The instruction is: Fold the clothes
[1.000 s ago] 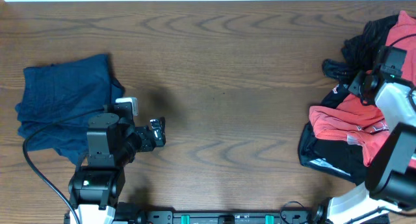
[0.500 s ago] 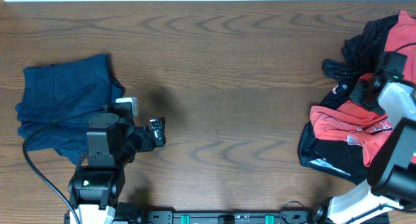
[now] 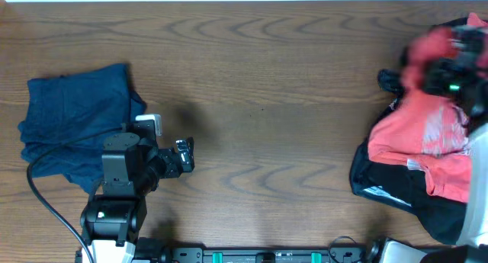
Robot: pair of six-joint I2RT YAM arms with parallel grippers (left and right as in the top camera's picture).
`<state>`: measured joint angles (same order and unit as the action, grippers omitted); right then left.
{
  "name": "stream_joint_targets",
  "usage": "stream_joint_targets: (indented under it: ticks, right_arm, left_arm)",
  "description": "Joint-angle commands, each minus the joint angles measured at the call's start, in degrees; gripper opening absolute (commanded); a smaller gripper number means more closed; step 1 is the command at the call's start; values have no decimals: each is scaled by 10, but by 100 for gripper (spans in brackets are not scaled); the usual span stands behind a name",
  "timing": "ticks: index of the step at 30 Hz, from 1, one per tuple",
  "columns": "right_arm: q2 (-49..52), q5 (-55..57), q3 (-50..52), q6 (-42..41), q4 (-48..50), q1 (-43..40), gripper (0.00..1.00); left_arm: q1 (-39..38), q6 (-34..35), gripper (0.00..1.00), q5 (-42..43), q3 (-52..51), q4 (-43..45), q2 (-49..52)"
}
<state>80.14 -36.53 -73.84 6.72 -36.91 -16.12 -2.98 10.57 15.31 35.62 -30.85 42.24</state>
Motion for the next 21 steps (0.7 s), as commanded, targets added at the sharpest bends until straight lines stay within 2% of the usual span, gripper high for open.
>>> stream_joint_targets:
  ticks: [1,5,8,10,11,13,14,16,19,21]
  right_arm:
    - [-7,-302,0,144,-4,111,1]
    - [8,-115,7,156,-3,257,1]
    - [31,34,7,149,11,338,6]
    - [47,153,7,95,35,370,12]
    - [53,220,7,51,48,381,18]
    - [57,320,7,-23,66,386,25]
    - [56,351,7,-47,69,385,33]
    - [46,410,5,-107,71,367,57]
    - [24,415,5,-151,59,330,62]
    - [5,414,5,-178,34,296,69]
  left_arm:
    - [3,5,98,8,12,1,-1]
    - [3,5,98,8,12,1,-1]
    - [3,5,98,8,12,1,-1]
    - [3,5,99,8,12,2,-1]
    - [3,5,98,8,12,2,-1]
    - [3,5,98,8,12,2,-1]
    - [3,5,98,8,12,2,-1]
    - [3,15,98,8,12,1,-1]
    - [3,55,98,29,12,1,-1]
    - [3,107,98,49,9,7,1]
